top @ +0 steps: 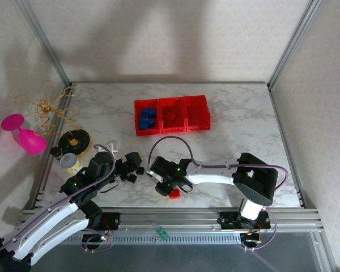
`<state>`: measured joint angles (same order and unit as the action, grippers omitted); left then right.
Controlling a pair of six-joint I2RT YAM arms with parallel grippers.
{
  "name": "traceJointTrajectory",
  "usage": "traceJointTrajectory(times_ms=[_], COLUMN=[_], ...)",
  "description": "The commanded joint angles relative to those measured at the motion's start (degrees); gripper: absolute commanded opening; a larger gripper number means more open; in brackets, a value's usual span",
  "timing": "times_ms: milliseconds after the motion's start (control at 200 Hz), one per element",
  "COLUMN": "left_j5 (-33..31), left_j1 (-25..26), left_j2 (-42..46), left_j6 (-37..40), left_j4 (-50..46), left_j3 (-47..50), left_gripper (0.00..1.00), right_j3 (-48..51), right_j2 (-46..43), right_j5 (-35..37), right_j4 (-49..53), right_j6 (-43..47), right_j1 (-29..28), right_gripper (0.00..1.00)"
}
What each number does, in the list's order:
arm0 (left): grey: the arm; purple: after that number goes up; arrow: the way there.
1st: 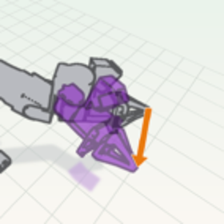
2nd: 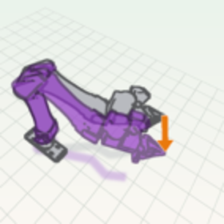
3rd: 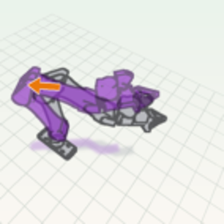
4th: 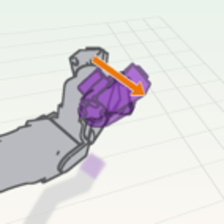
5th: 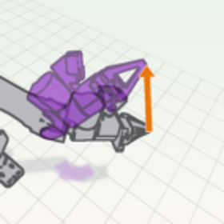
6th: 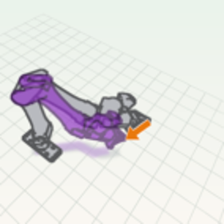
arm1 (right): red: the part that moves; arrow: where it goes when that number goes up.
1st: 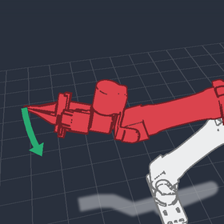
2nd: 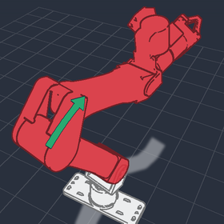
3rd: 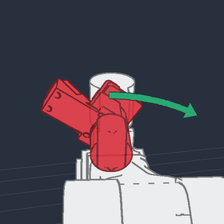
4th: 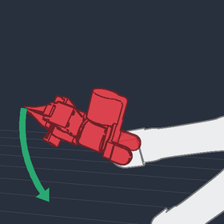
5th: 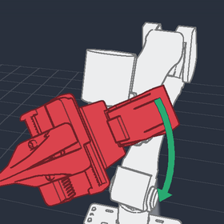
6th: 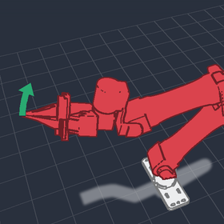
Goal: Sort the legos into containers by color
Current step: Pick up the lego from the bottom-center of the table, then place the lego in the container.
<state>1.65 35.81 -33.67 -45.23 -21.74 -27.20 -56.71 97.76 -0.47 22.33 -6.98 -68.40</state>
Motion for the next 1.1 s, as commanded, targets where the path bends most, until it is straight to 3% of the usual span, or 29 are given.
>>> traceJointTrajectory(times_ms=[0, 290, 596, 941, 1096], left_j5=[-1.64, -2.38, -2.95, -3.47, -3.27], left_j1=[0.4, 0.31, 0.18, -0.39, -0.62], left_j2=[0.72, -2.22, -10.66, -17.58, -18.33], left_j6=[0.27, 2.23, 3.51, 4.36, 4.8], left_j4=[-0.46, 2.39, 10.89, 17.84, 17.8], left_j3=[-0.55, -3.44, -6.21, -8.05, -8.42], left_gripper=[1.0, 1.0, 1.0, 1.0, 1.0], right_j3=[-2.74, -10.74, -24.44, -42.3, -47.71], right_j2=[-2.92, -4.28, 7.26, 23.96, 27.76], right_j5=[0.47, -1.18, 6.44, 17.76, 18.84], right_j4=[0.41, -1.23, -6.15, -4.75, -4.13], right_j6=[-1.67, -5.13, -8.56, -8.04, -7.17], right_j1=[1.42, 12.31, 24.64, 28.35, 30.31], right_gripper=[0.37, 0.34, 0.3, 0.31, 0.43])
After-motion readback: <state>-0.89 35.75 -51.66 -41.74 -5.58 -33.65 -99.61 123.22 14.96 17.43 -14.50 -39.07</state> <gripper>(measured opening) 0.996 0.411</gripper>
